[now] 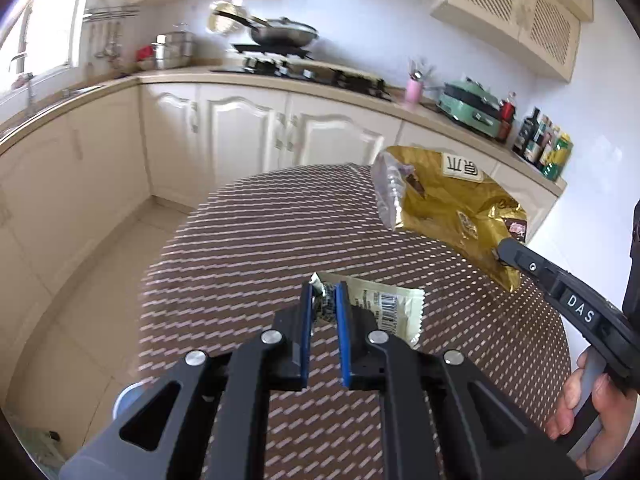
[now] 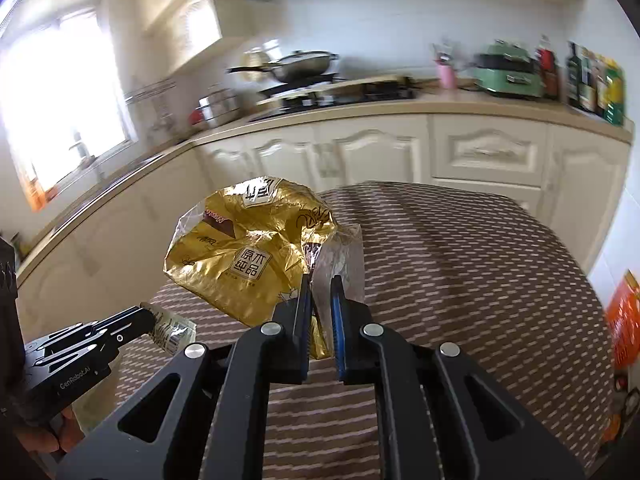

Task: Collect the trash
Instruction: 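Carry the bag and wrapper over the blue bucket and open both grippers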

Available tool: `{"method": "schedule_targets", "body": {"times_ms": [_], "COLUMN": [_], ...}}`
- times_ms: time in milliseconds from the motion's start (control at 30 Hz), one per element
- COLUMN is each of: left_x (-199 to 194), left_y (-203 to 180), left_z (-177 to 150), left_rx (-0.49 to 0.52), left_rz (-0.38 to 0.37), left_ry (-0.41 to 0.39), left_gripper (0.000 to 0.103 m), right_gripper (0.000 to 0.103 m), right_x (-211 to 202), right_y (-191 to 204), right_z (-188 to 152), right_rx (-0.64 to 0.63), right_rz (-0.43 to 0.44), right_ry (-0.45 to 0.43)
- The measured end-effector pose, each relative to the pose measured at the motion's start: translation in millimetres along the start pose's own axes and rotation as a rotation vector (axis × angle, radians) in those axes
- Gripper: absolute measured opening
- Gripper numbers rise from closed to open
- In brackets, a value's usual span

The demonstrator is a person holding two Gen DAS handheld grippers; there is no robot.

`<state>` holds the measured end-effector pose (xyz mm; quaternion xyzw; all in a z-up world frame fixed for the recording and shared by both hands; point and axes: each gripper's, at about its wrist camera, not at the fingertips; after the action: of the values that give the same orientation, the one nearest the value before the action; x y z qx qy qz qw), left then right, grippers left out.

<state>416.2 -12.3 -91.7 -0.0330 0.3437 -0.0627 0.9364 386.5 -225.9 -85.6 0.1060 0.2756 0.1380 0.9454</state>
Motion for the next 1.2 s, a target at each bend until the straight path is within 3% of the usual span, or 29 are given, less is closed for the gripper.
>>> {"method": "schedule_targets", "body": {"times_ms": [233,400,633,900,1200], "left_x": [-56.9,-91.6,-108.2,-83.6,-8.5], "left_y": [84.5,151.5,233.1,300.9,340.3], "left_z": [-28.9,-61.8,-111.5,-166.7,-211.8], "left_rx": [-0.088,-0.146,-0.256,-0.357,-0.411], "left_rz": [0.097,0.213,0.293,0.34,0.348], "left_ry": [-0.046,-0.063,-0.024,0.071,0.217], "left_gripper": [0.01,0.01,0.01,0.01,0.01], "right_gripper": [0.008,0.008,0.008,0.008,0.008], "right_x": [10.3,24.6,63.2,117.1,188.6], "right_y": [104.8,175.4,258.3,305.9,307.5], "right_z": [-17.9,-41.1,-84.2,-144.4,-200.8], "right_rx": [-0.119,-0.197,-0.285,-0.333,-0.392], "right_rz": [0.121,0.213,0.322,0.363,0.278], "right_ry": [0.041,0.091,0.197,0.347,0.461]}}
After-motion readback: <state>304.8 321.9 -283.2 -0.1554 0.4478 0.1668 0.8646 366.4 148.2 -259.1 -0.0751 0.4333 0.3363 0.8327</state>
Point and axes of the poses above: each gripper's, at about its wrist camera, not at the fingertips, and x roughly the way its jaws point, y to its left, z to its top, and after that the axes turned 7 degrees about z, right-handed
